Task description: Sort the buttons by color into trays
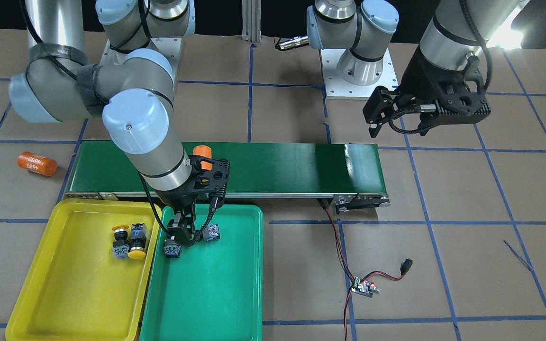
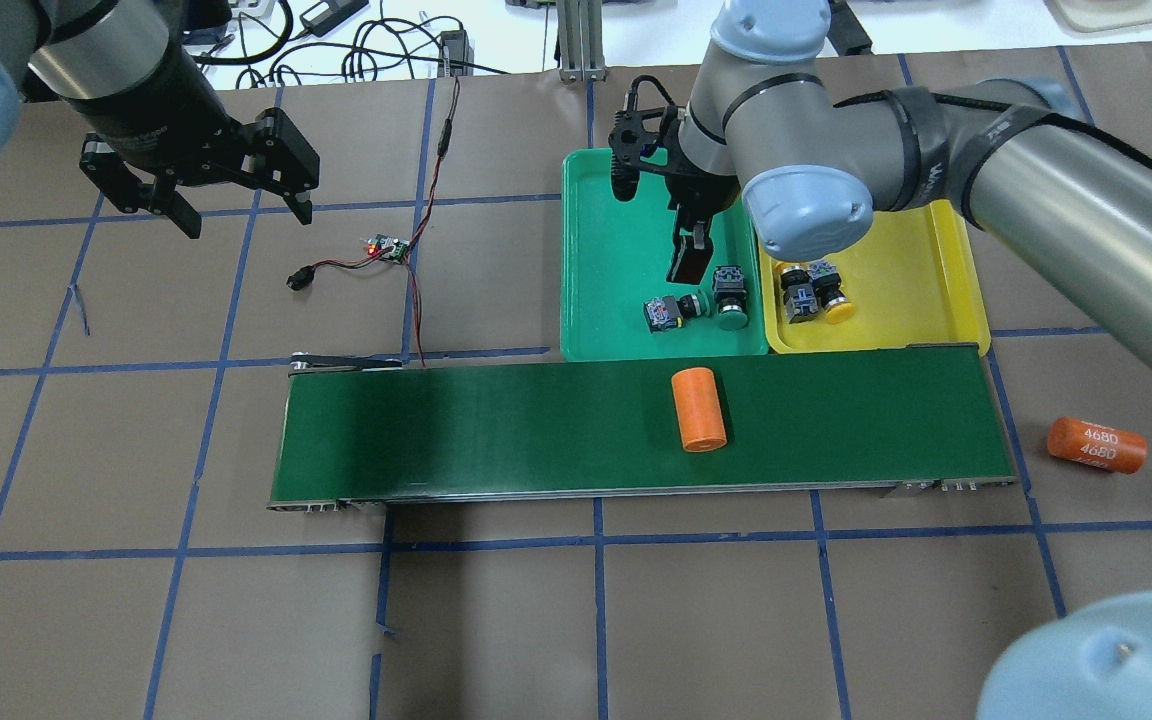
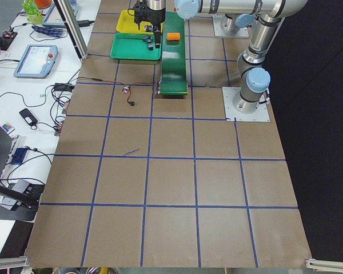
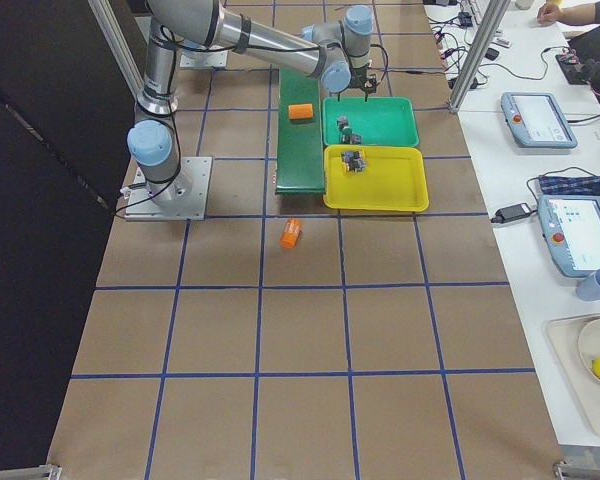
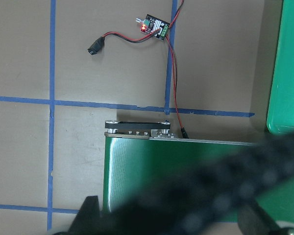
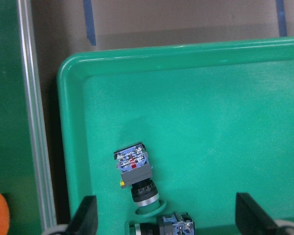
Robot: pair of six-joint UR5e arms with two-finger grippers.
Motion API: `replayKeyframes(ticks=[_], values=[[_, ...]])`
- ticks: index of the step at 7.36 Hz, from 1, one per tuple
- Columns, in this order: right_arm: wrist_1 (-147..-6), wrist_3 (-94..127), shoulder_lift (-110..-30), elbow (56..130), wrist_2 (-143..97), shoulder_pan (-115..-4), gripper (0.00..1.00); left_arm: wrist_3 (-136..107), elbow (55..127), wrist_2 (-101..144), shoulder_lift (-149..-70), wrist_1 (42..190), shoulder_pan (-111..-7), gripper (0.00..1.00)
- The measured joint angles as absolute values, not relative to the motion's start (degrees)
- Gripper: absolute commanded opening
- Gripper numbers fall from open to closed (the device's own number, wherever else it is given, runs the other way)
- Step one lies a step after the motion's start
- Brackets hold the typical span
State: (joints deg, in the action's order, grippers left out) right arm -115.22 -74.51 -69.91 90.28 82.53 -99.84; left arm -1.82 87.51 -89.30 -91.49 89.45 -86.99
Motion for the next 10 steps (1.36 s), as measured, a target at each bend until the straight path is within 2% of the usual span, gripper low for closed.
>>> replayKeyframes(ticks=[3, 5, 10], values=[[-96.58, -74.13, -81.87, 88.03, 84.73, -99.79, 1.00, -1.76, 87.46, -89.17, -91.49, 89.37, -86.93, 1.00], [-89.95, -69.82, -87.60, 88.28, 85.93, -99.15, 1.00, -1.76, 87.45, -89.13, -91.50, 89.31, -86.93, 1.00], [-87.32, -35.56, -90.86, 88.26, 89.40, -97.88, 1.00, -1.84, 87.53, -89.04, -91.64, 89.05, -86.92, 1.00]])
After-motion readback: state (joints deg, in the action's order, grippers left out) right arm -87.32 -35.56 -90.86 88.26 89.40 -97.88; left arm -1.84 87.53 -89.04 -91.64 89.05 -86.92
